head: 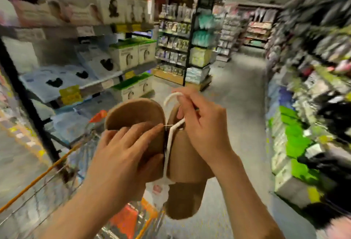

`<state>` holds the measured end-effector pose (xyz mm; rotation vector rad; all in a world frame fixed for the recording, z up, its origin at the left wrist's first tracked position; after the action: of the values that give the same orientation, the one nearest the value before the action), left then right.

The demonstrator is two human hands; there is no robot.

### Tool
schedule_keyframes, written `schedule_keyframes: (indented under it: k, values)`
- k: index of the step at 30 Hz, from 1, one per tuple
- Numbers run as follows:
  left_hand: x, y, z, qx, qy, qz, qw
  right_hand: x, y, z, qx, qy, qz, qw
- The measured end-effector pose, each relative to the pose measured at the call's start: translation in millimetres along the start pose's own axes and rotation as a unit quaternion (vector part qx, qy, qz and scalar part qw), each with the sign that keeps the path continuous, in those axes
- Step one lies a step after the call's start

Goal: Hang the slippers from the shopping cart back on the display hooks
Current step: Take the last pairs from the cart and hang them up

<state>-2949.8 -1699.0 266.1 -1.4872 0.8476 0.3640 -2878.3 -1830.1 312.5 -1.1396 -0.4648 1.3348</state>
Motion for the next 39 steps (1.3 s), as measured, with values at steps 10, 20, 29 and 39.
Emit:
schedule_keyframes:
  k: [10, 20, 29, 39]
  values:
    - [117, -77, -237, 0.188, 0.262, 0.040, 0.946, -263, 58, -86, 0.171, 0.255, -0.163, 0.937]
    - [160, -86, -409, 0.355, 0.472, 0.109, 0.800, -401, 142, -60, 0.245, 0.449, -0.306, 0.803]
    - [165, -34, -483, 0.516, 0.556, 0.215, 0.615, -413, 224, -10, 0.342, 0.588, -0.414, 0.605]
    - [183, 125, -506, 0.638, 0.499, 0.422, 0.407, -352, 368, 49, 0.449, 0.604, -0.487, 0.444]
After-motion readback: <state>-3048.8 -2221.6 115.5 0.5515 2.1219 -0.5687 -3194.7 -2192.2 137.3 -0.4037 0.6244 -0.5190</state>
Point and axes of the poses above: each hand's wrist, its own y-axis away from the middle knuckle, its own x-axis out of the palm, z = x × y, the point moved 5 cm from there along -y, towards the middle knuckle, and after that the axes turned 6 degrees about -z, right-handed, at the moved point
